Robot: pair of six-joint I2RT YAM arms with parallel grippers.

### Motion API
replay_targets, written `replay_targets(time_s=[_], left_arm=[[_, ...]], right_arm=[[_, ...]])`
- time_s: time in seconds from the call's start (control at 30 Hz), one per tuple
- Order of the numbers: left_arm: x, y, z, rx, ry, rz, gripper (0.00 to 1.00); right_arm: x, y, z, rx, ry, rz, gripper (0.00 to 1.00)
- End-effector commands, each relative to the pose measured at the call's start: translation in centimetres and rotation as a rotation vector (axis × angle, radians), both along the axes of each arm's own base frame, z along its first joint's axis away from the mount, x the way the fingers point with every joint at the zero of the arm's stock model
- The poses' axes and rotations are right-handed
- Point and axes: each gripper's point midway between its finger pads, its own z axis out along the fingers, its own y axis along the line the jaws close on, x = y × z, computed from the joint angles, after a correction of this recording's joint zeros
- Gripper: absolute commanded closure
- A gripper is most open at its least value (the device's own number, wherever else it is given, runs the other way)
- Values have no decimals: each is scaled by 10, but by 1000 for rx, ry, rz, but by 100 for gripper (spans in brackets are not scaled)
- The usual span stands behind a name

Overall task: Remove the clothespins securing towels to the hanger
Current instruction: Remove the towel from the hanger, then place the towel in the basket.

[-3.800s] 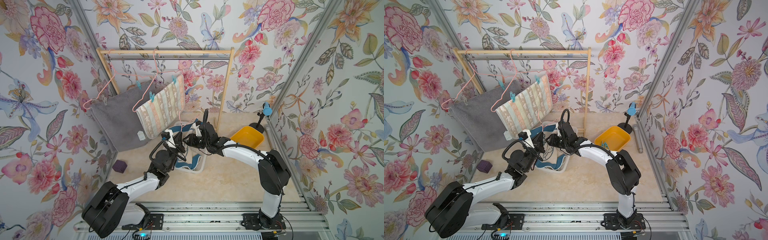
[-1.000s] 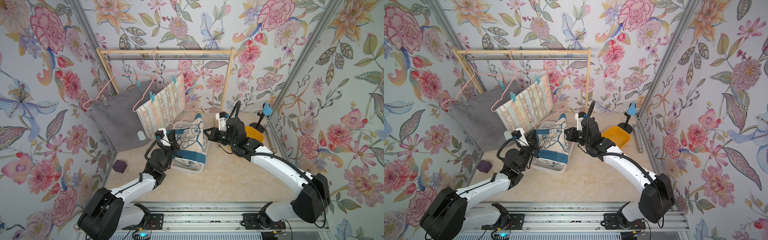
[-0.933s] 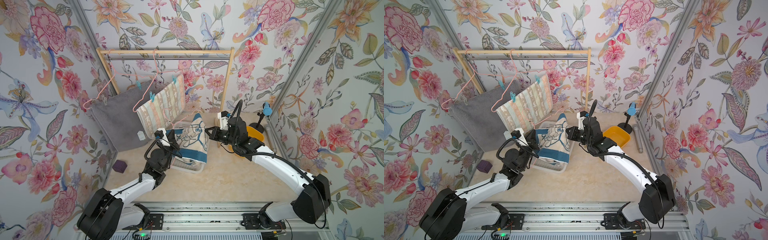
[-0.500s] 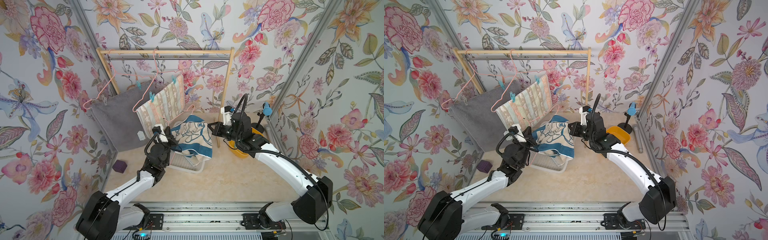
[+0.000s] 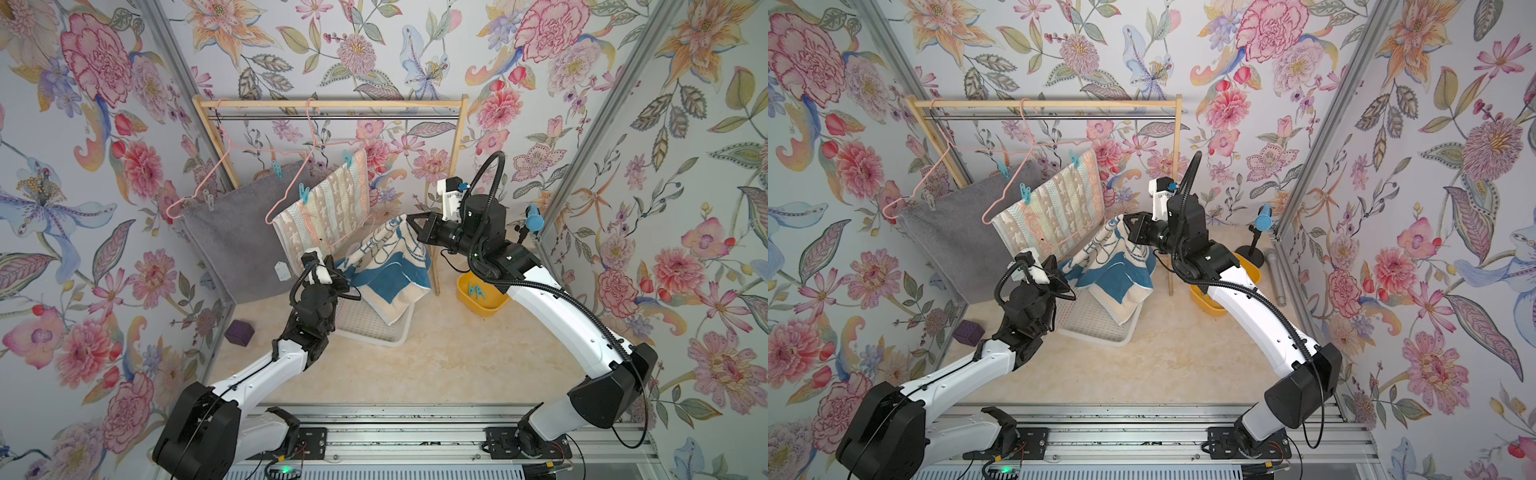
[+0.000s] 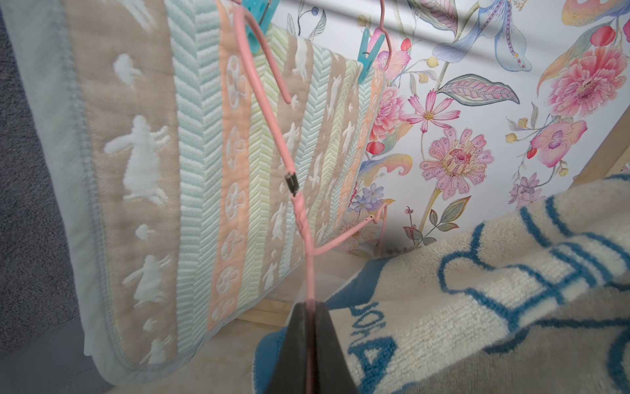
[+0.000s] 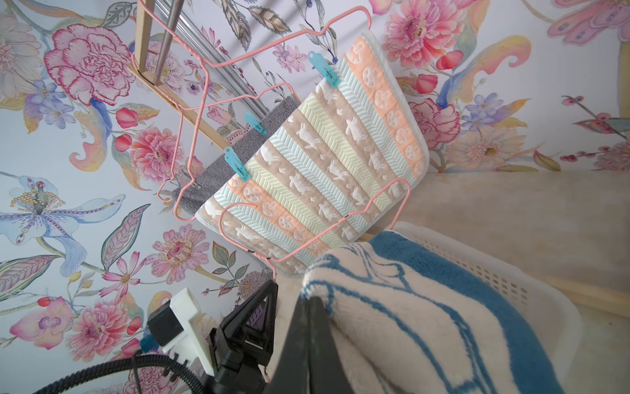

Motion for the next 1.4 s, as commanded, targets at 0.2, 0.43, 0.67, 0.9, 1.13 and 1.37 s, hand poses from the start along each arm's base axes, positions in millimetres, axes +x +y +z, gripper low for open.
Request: replay_targets(time_s=[0.2, 0.43, 0.67, 0.9, 1.13, 1.37], left_arm=[[12, 9, -11, 42, 36, 53, 100], [19, 5, -18, 56, 55, 50, 100], [21, 6, -11, 58, 43, 57, 100], [8, 15, 29, 50, -38, 78, 100], [-6, 24, 64, 60, -103, 99, 100], [-12, 20, 81, 77, -144, 62, 100]], right_arm=[[-1, 4, 48, 23, -106, 2, 100], [-14, 14, 70, 33, -148, 37, 100], [-7, 28, 64, 20, -135, 54, 100], [9, 49, 28, -19, -73, 64, 100], [19, 61, -32, -83, 12, 47, 100], [26, 56, -151, -200, 180, -8, 100]])
